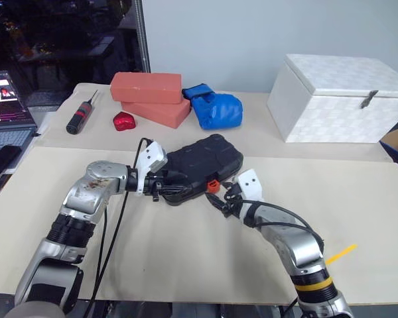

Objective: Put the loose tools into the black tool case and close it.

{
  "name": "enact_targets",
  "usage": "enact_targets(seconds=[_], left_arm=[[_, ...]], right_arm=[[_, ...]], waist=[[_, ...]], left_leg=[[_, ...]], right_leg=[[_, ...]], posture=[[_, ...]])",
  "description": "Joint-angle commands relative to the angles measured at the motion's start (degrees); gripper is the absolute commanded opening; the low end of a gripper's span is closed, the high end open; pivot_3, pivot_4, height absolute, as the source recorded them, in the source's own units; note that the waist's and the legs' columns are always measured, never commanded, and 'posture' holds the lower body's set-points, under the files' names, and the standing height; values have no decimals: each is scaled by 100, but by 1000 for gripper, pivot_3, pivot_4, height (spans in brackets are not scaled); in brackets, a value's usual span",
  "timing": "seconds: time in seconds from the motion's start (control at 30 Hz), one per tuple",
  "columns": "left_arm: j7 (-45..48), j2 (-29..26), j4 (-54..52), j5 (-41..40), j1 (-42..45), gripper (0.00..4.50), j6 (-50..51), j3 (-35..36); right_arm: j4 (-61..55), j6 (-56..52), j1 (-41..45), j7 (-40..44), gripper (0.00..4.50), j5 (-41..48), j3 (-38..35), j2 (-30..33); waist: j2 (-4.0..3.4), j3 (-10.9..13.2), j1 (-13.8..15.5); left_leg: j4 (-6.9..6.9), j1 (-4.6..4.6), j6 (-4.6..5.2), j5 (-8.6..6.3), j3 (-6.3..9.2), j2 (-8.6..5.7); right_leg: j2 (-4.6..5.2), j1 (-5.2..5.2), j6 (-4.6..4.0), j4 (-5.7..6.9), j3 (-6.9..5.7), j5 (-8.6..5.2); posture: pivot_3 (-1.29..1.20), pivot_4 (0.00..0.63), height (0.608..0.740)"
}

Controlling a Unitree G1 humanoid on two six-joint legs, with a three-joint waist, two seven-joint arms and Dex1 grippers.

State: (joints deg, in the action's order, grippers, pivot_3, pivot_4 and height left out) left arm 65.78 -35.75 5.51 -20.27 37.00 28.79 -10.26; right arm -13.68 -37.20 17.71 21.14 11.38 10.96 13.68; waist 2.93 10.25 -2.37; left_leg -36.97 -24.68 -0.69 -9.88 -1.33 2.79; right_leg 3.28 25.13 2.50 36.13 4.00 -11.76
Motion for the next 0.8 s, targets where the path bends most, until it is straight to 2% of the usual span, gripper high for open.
enact_targets(seconds=[0.03, 0.1, 0.27, 0.3, 0.37, 0.8], left_arm=[[-14, 28, -87, 54, -76, 2444, -93, 46], [-24, 24, -110, 58, -118, 2444, -97, 56], [-30, 4, -68, 116, -167, 2510, -147, 38], [-32, 3, -42, 140, -171, 2510, -166, 25], [-28, 7, -10, 171, -180, 2510, -196, 16], [-64, 92, 255, 388, -238, 2510, -410, -50]], right_arm=[[-32, 167, 133, -12, 3542, -49, 6, -96], [1, 170, 147, -23, 3542, -85, 4, -106], [68, 222, 165, -11, 2229, -141, 17, -187], [93, 257, 177, -17, 1772, -174, 29, -197], [123, 310, 194, -27, 1183, -209, 35, -218], [-690, 262, -56, -132, 1161, -383, 62, -146]], waist=[[0, 0, -2], [-1, 0, -5], [-1, -1, -5], [-1, -1, -5], [-1, -1, -5], [-2, -1, -5]], left_leg=[[-1, 2, 0, 0, 0, 0], [-1, 9, 0, 1, 0, 0], [-1, 15, 0, 1, 0, 1], [-1, 15, 0, 1, 0, 1], [-1, 15, 0, 1, 0, 1], [0, 26, 0, 1, -1, 1]], right_leg=[[0, 0, 1, 1, 0, 1], [0, -5, 1, 3, 0, 2], [-1, -9, 0, 4, 0, 2], [0, -9, 0, 4, 0, 2], [-1, -9, 0, 4, 0, 2], [0, -16, 0, 5, 1, 2]], posture=[[0, 150, 740], [0, 150, 740], [0, 150, 740], [0, 150, 740], [0, 150, 740], [0, 150, 740]])
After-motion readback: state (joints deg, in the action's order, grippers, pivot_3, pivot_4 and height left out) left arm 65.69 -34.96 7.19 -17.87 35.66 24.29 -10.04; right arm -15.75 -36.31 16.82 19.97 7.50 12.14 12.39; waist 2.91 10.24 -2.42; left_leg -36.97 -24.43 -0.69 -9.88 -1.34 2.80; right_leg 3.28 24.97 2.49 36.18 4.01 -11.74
